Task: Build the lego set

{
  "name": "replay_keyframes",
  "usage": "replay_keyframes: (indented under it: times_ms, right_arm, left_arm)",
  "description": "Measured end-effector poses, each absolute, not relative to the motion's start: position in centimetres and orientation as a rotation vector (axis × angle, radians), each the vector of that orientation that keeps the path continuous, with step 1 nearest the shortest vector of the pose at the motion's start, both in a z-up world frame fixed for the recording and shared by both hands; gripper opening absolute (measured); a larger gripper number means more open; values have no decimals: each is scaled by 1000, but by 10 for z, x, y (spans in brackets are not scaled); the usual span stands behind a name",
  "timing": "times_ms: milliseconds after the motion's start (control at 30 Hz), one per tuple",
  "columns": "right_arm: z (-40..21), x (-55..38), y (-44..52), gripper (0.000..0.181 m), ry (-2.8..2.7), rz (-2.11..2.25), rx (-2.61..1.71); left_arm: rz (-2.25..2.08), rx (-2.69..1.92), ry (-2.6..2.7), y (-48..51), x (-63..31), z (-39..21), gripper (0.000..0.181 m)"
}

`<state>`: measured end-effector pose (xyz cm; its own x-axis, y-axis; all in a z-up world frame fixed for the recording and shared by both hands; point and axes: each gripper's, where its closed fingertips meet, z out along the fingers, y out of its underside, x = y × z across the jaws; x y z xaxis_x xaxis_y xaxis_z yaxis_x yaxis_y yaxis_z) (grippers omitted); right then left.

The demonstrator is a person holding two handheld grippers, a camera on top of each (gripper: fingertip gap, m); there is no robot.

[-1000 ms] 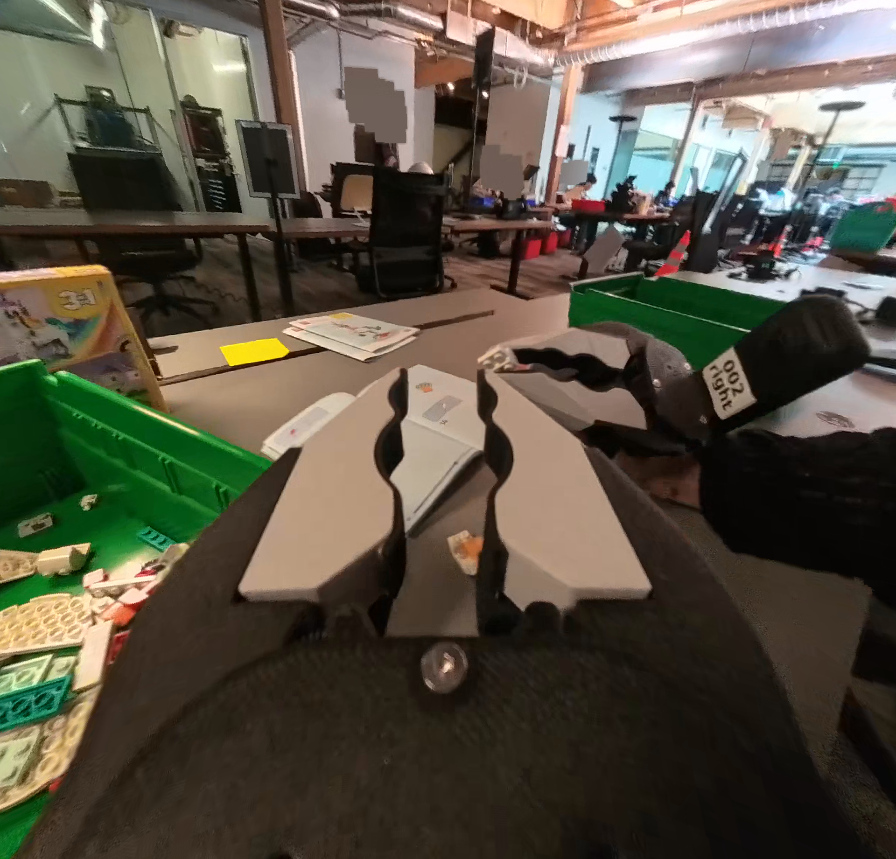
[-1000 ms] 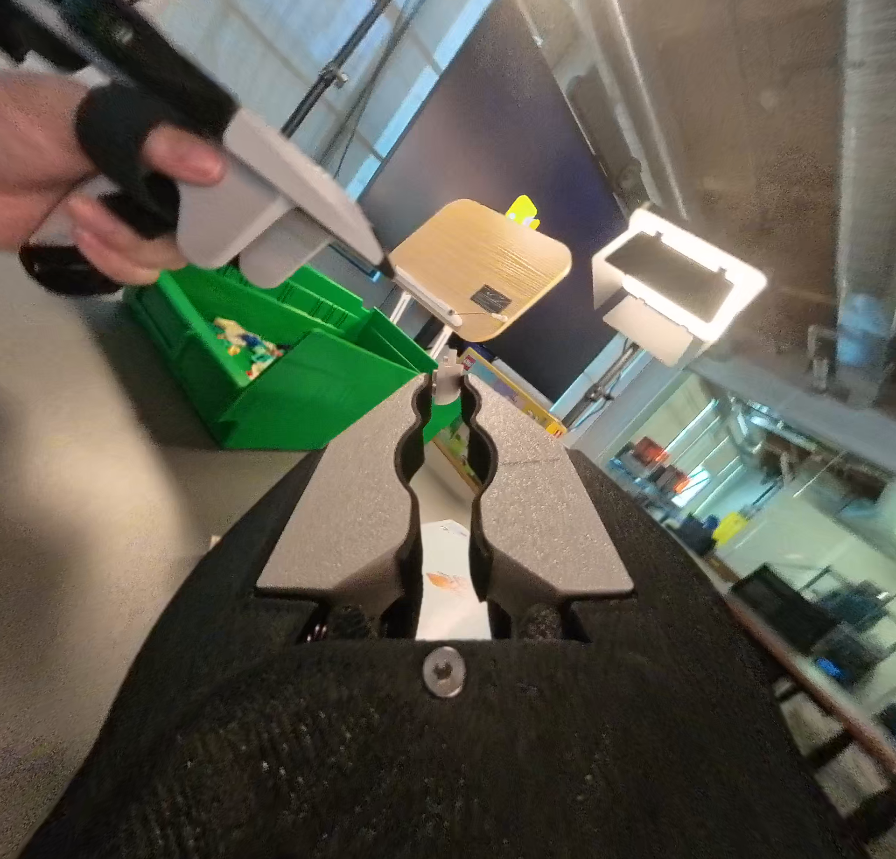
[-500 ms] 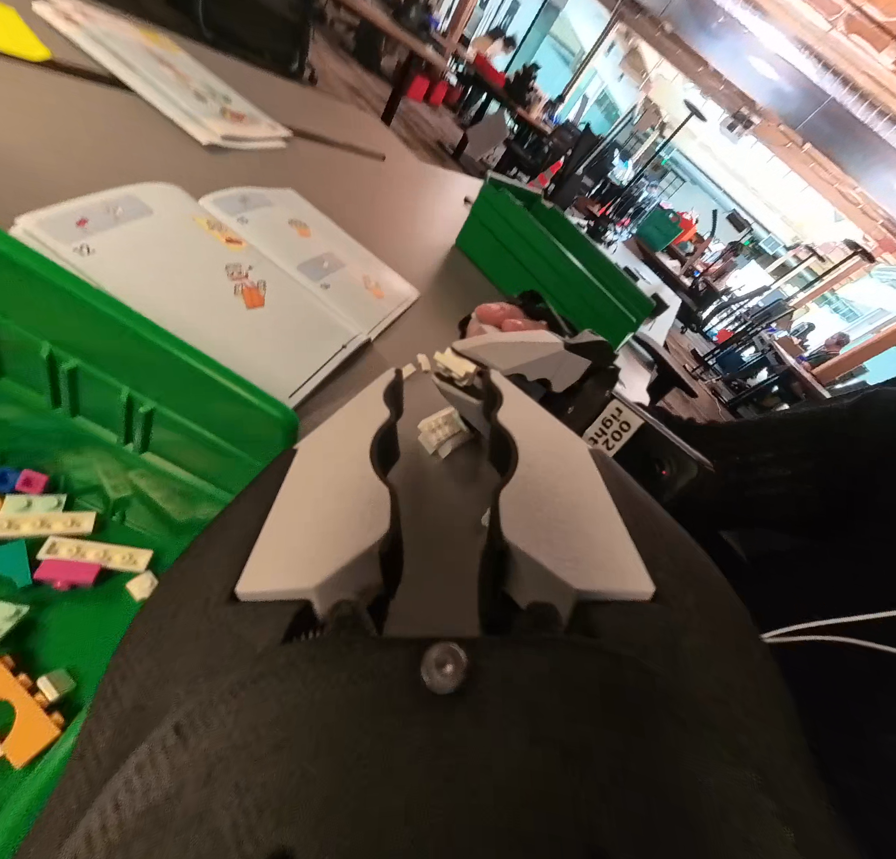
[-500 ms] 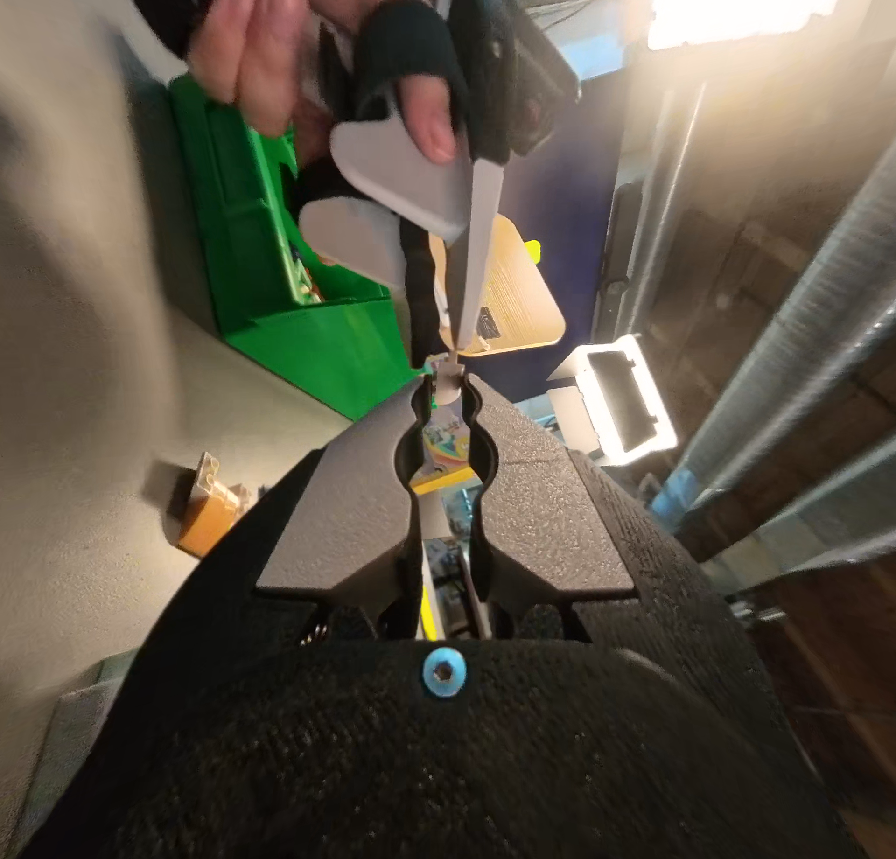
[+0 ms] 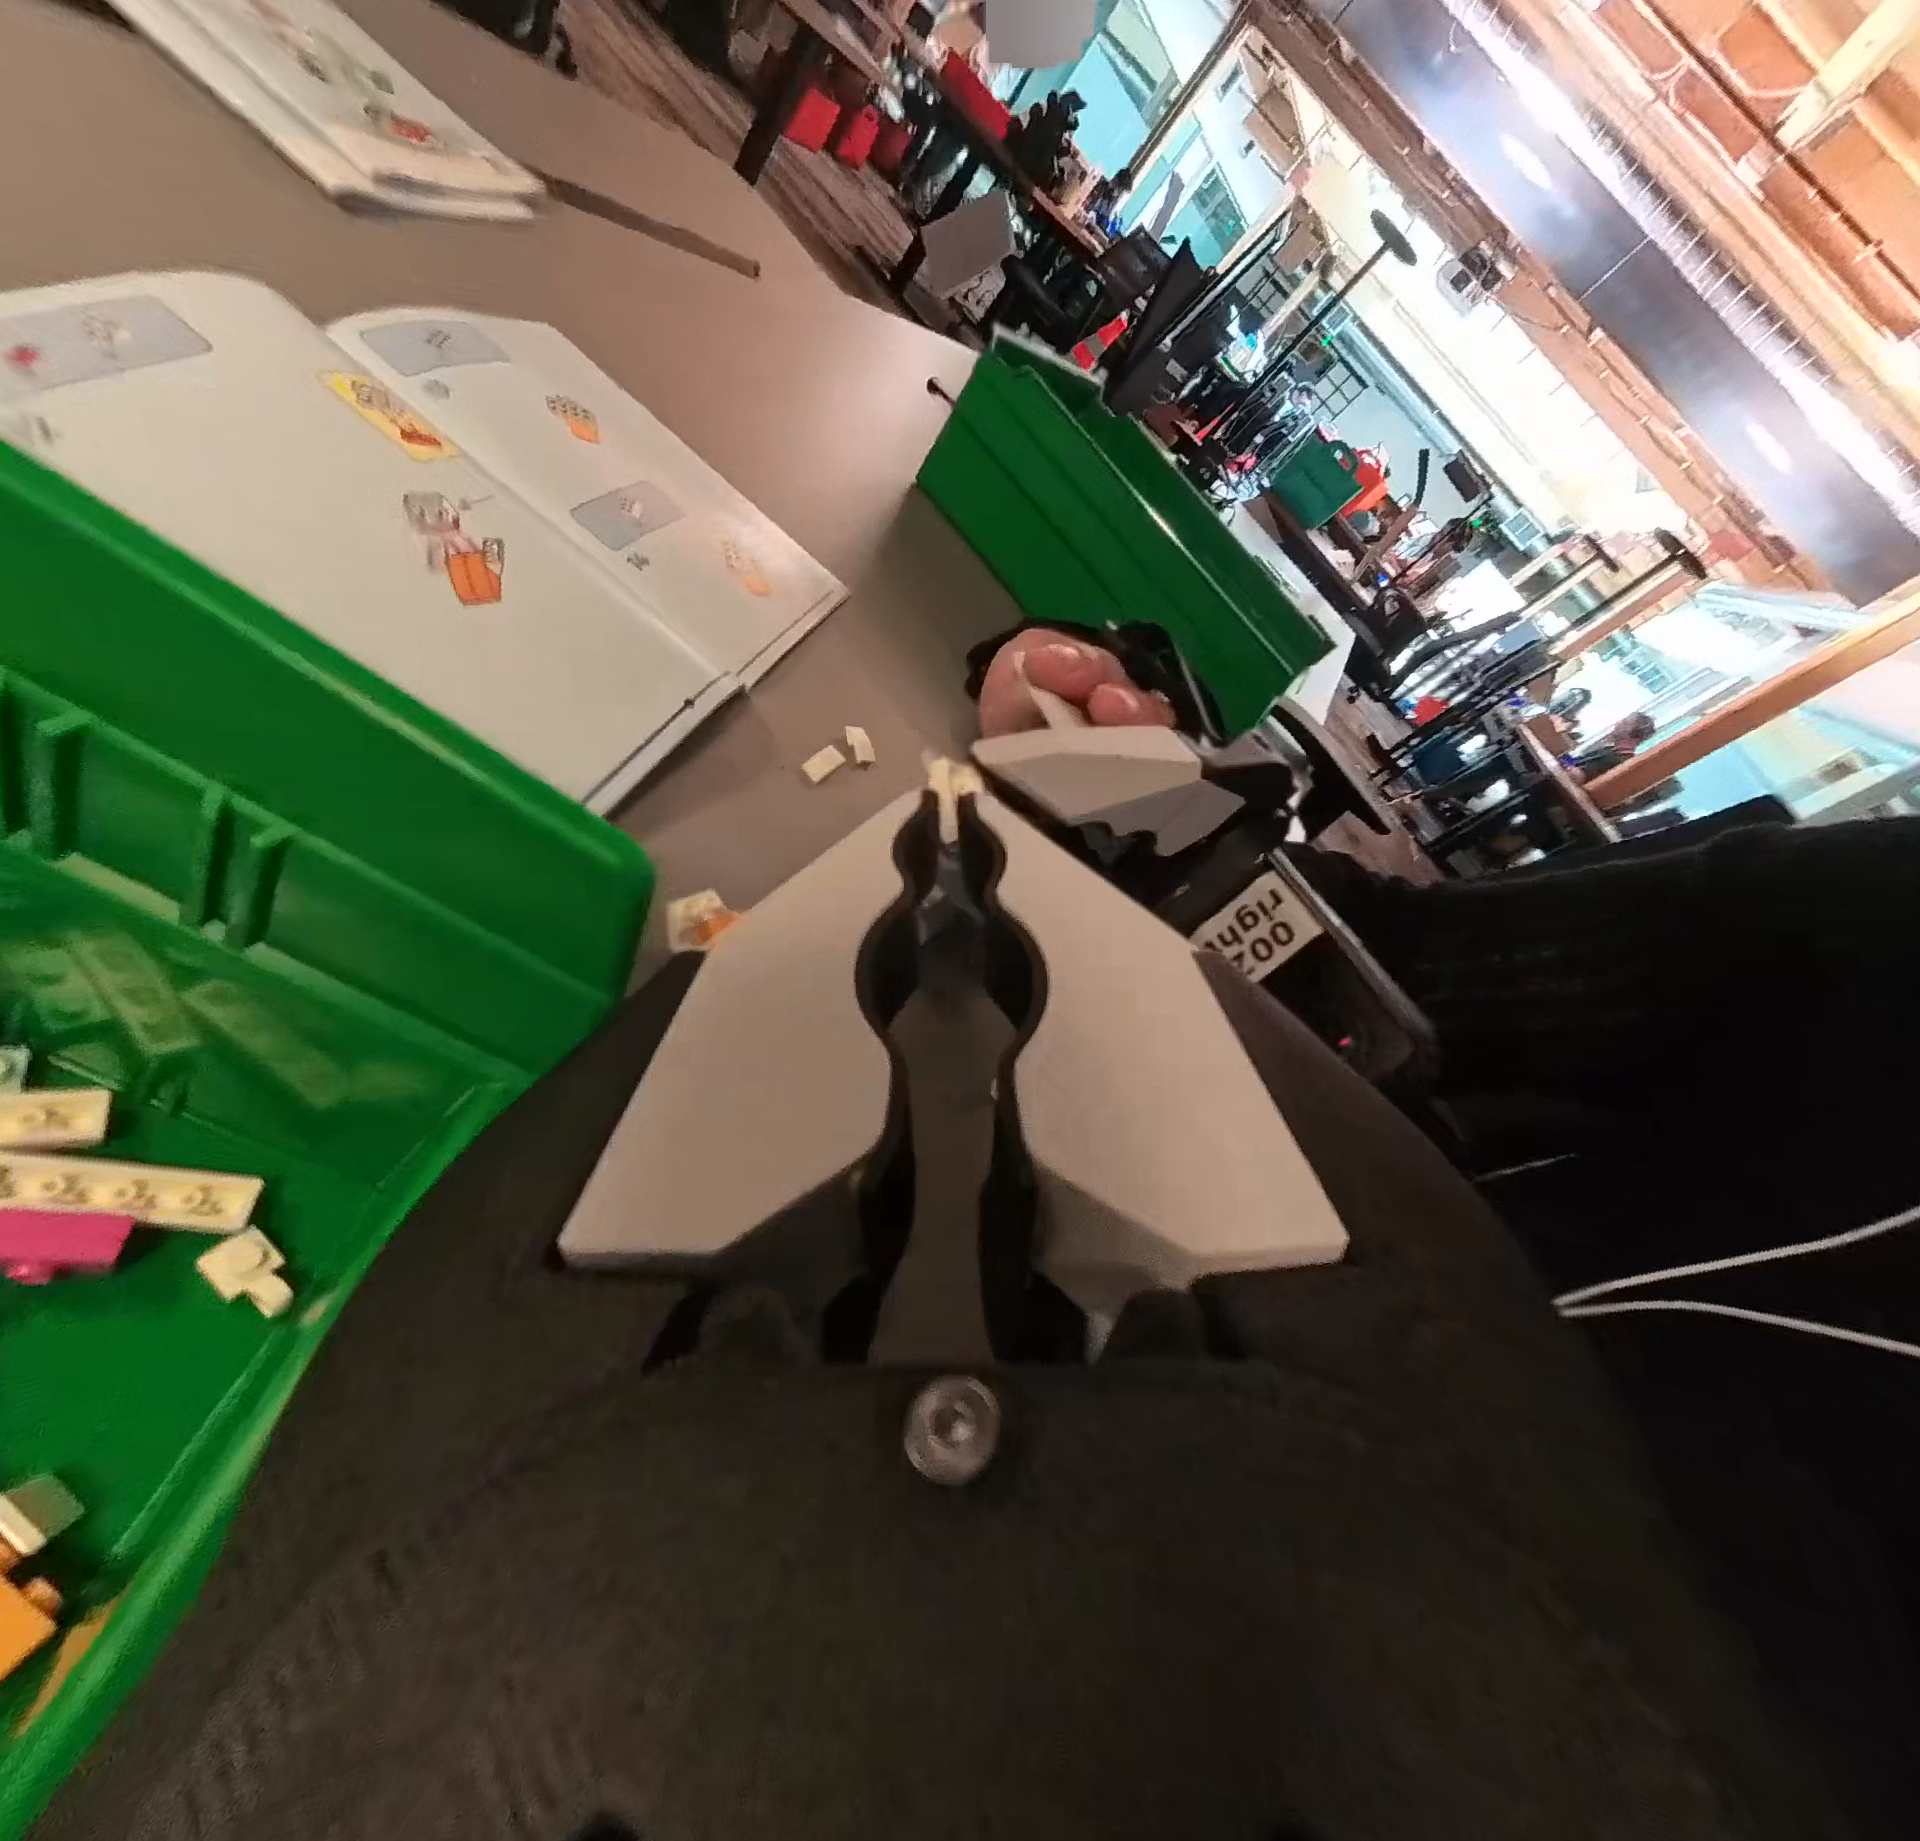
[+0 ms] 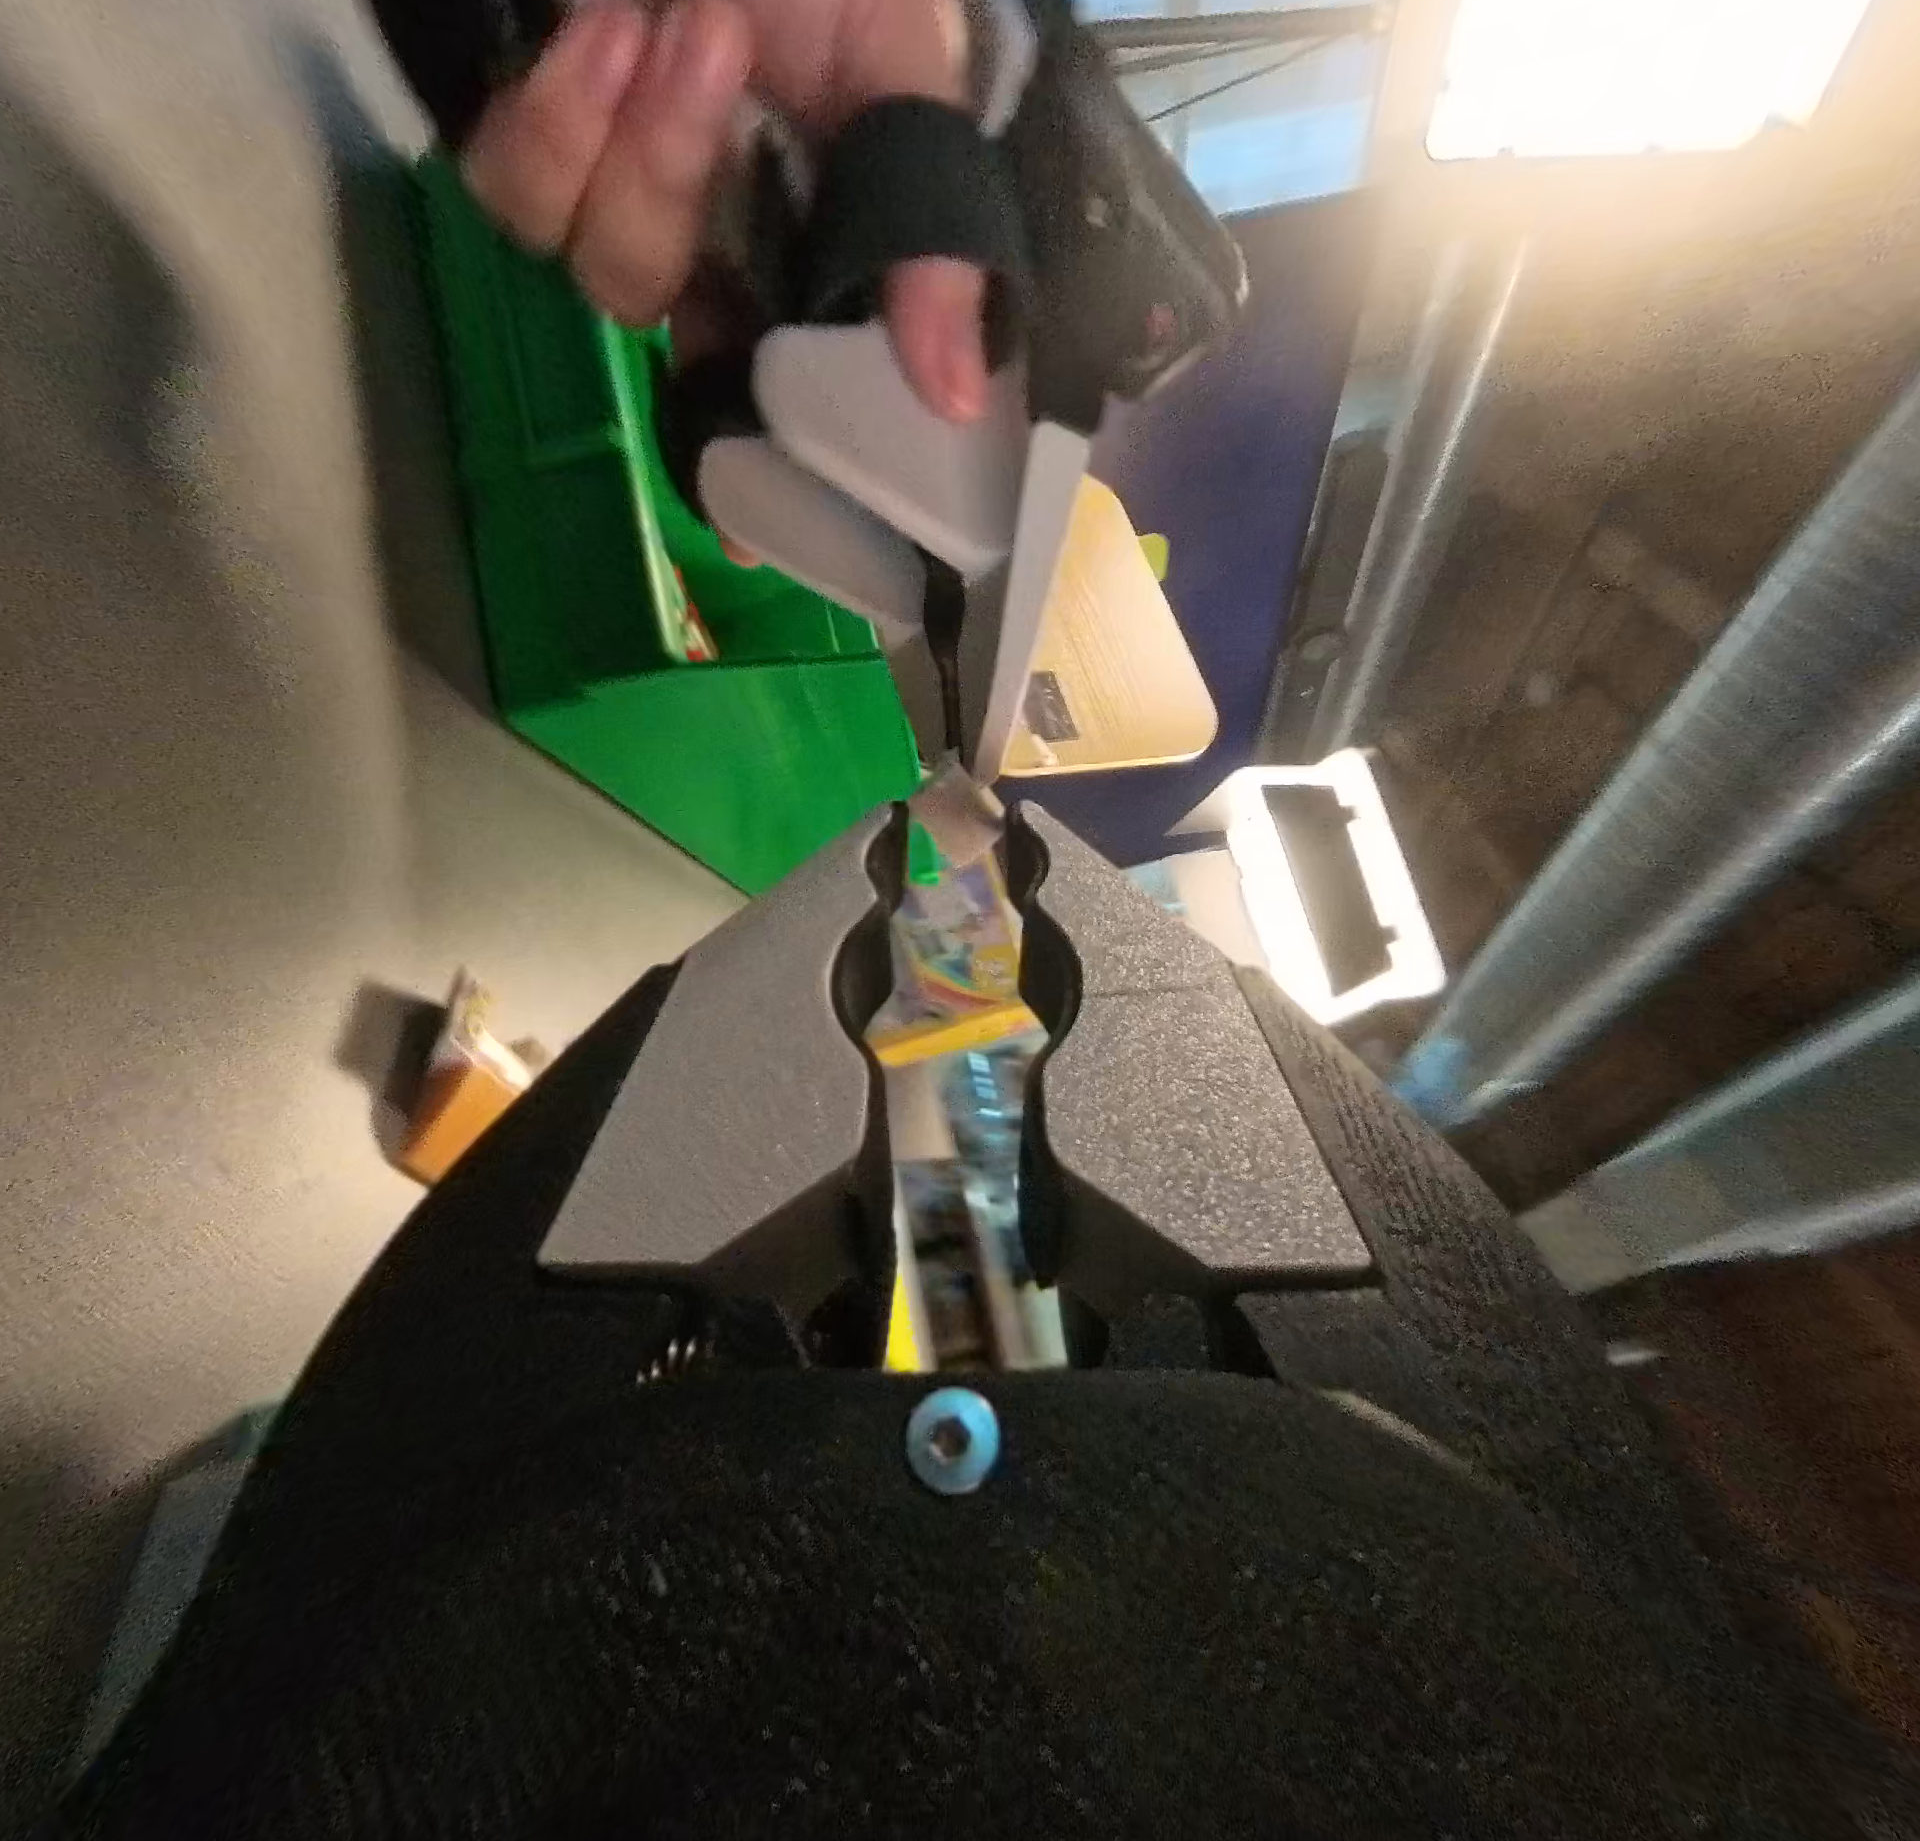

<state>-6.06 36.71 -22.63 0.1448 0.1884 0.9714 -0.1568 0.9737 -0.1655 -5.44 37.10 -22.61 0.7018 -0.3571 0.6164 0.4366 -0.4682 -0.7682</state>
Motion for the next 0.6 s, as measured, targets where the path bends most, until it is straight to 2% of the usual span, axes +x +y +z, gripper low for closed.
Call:
replay_keyframes:
  times_ms: [100,200,267,600]
  right_arm:
    - [-216,-57,368,26,-1409,547,-210]
    - [-215,-57,369,29,-1442,785,-356]
    - [-221,-62,371,30,-1482,870,-445]
    - [-223,-69,380,17,-1460,867,-559]
  left_arm:
    - [-761,-1774,33,372,-59,-216,2]
    - [-524,-1771,98,375,-71,-218,2]
    - [-517,-1744,108,374,-69,-214,2]
    - [-645,-1702,9,383,-60,-217,2]
